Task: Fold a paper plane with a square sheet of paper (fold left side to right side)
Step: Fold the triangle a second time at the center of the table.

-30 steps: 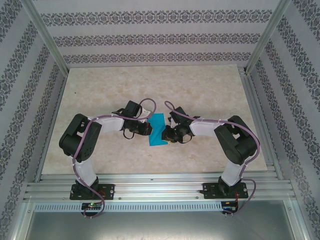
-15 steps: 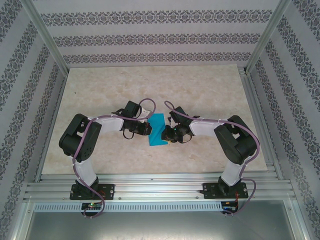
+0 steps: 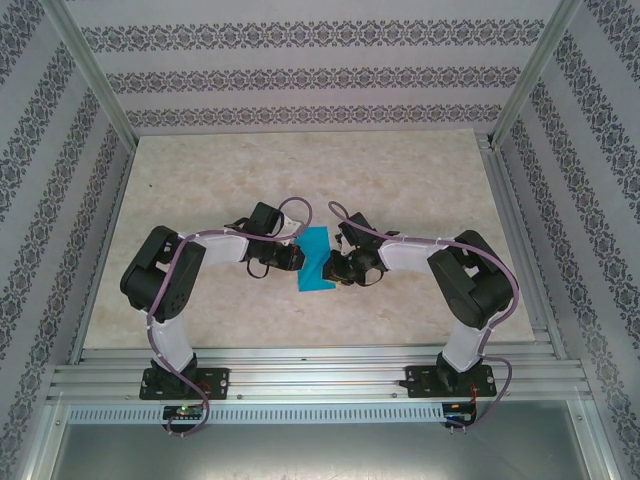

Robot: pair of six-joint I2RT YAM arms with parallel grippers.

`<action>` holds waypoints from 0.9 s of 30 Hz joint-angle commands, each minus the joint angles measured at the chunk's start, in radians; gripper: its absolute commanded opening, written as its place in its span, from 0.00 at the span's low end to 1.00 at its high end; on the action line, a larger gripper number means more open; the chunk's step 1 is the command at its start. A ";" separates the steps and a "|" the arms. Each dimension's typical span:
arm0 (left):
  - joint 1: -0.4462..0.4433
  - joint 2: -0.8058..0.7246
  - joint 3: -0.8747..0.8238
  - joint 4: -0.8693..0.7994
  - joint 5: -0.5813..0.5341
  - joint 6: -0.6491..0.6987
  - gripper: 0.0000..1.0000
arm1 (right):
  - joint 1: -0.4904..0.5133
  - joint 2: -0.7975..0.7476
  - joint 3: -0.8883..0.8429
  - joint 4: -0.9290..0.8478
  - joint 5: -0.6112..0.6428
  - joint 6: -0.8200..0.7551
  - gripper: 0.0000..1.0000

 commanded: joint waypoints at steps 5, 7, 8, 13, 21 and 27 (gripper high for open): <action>0.009 0.010 0.011 0.041 0.020 -0.009 0.10 | 0.021 0.045 -0.008 -0.044 0.045 -0.026 0.18; 0.009 0.015 0.007 0.037 0.016 -0.006 0.10 | 0.021 0.044 -0.008 -0.045 0.046 -0.027 0.18; 0.008 0.016 0.004 0.039 0.014 -0.005 0.10 | 0.020 0.044 -0.008 -0.046 0.046 -0.028 0.18; 0.008 0.017 -0.015 0.032 -0.001 0.006 0.11 | 0.017 0.017 -0.003 -0.040 0.046 -0.030 0.20; 0.006 0.031 -0.035 0.047 -0.008 0.005 0.10 | -0.003 -0.101 0.013 -0.017 0.032 -0.012 0.21; 0.001 0.027 -0.027 0.056 -0.001 -0.003 0.10 | 0.008 -0.076 0.032 0.030 0.004 0.026 0.20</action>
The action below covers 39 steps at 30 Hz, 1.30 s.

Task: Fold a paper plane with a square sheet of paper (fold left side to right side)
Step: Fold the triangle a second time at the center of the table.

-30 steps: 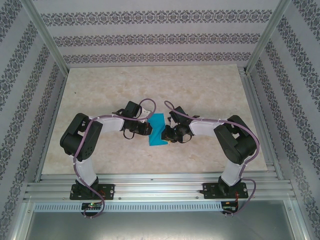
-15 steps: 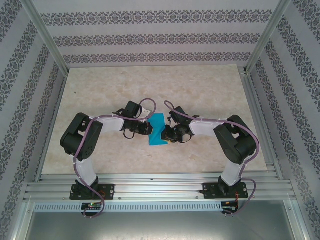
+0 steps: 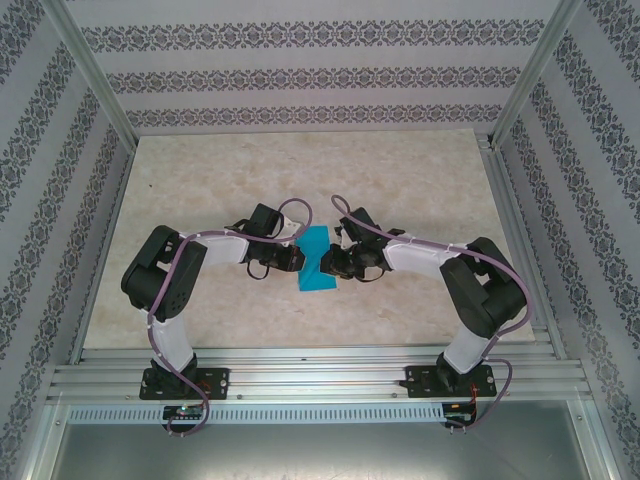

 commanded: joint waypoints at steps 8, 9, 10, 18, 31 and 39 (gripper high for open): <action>-0.006 -0.009 0.006 0.011 0.004 -0.001 0.10 | -0.007 0.067 -0.023 0.025 0.024 0.048 0.14; -0.008 -0.012 0.007 0.009 0.005 -0.002 0.10 | -0.007 0.074 -0.027 0.024 0.026 0.050 0.13; -0.011 -0.014 0.008 0.006 0.005 -0.002 0.10 | -0.006 0.081 -0.030 0.024 0.027 0.050 0.13; -0.034 -0.019 0.019 0.004 0.005 -0.009 0.10 | -0.008 0.117 -0.023 -0.022 0.046 0.026 0.10; -0.039 -0.073 0.033 -0.051 -0.036 0.012 0.10 | -0.009 0.115 -0.010 -0.060 0.060 0.001 0.10; -0.039 -0.080 0.033 -0.043 -0.038 0.008 0.10 | -0.009 0.108 -0.004 -0.076 0.061 -0.008 0.10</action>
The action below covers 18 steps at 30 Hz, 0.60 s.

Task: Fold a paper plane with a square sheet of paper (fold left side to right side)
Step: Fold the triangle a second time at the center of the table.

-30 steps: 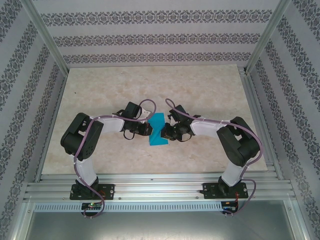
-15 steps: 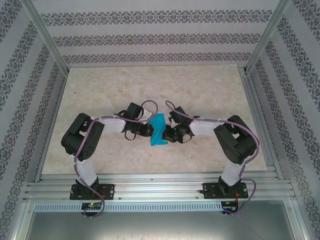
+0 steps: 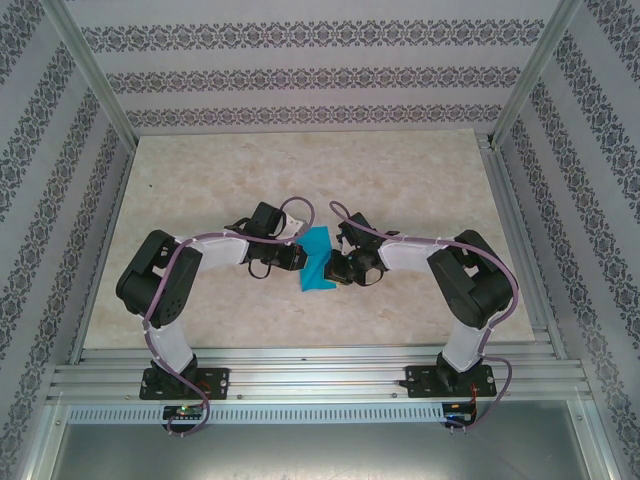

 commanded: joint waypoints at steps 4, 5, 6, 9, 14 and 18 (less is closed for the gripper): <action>-0.009 -0.040 0.034 -0.020 -0.002 0.010 0.10 | -0.005 0.010 0.003 -0.078 0.063 -0.033 0.10; -0.009 -0.042 0.035 -0.020 0.002 0.009 0.10 | -0.004 0.005 0.004 -0.084 0.062 -0.033 0.10; -0.011 -0.044 0.033 -0.017 0.006 0.007 0.10 | -0.006 -0.001 0.006 -0.087 0.063 -0.035 0.10; -0.010 -0.046 0.031 -0.007 0.025 0.004 0.11 | -0.006 -0.017 0.008 -0.095 0.064 -0.035 0.11; -0.010 -0.032 0.027 0.001 0.045 0.003 0.11 | -0.006 -0.030 0.012 -0.106 0.067 -0.038 0.11; -0.012 -0.008 0.022 0.017 0.050 -0.003 0.11 | -0.004 -0.012 0.012 -0.095 0.060 -0.036 0.11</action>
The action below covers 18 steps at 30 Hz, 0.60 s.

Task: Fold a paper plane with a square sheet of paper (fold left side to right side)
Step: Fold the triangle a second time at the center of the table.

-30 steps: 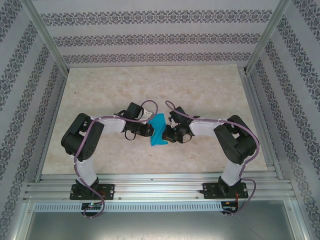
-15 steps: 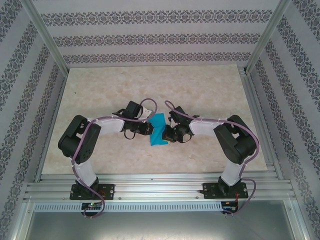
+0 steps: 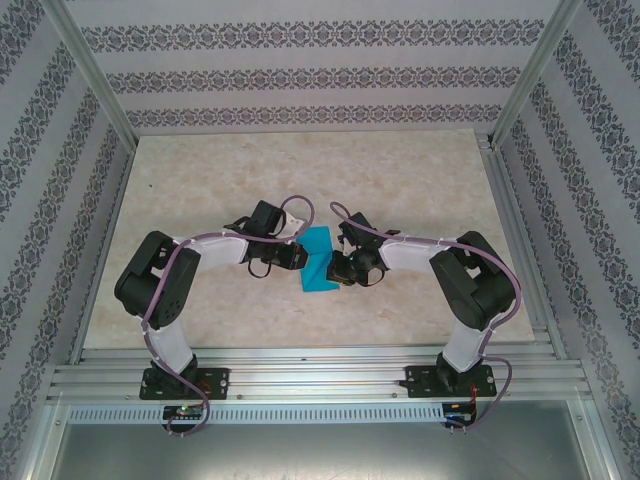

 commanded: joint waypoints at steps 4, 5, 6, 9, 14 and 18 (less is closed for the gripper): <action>-0.013 0.028 0.018 0.031 0.027 -0.003 0.11 | 0.001 0.019 0.004 -0.034 0.031 -0.010 0.11; -0.014 0.034 0.020 0.030 0.026 -0.002 0.11 | 0.002 0.023 0.004 -0.032 0.030 -0.010 0.11; -0.016 0.038 0.021 0.029 0.024 -0.001 0.11 | 0.001 0.025 0.004 -0.030 0.028 -0.008 0.11; -0.015 0.048 0.020 0.030 0.013 0.001 0.11 | 0.003 0.030 0.004 -0.029 0.027 -0.008 0.11; -0.015 0.060 0.020 0.041 0.002 -0.005 0.11 | 0.003 0.037 0.007 -0.028 0.023 -0.010 0.11; -0.015 0.071 0.036 0.034 -0.006 0.000 0.11 | 0.003 0.039 0.007 -0.029 0.020 -0.012 0.11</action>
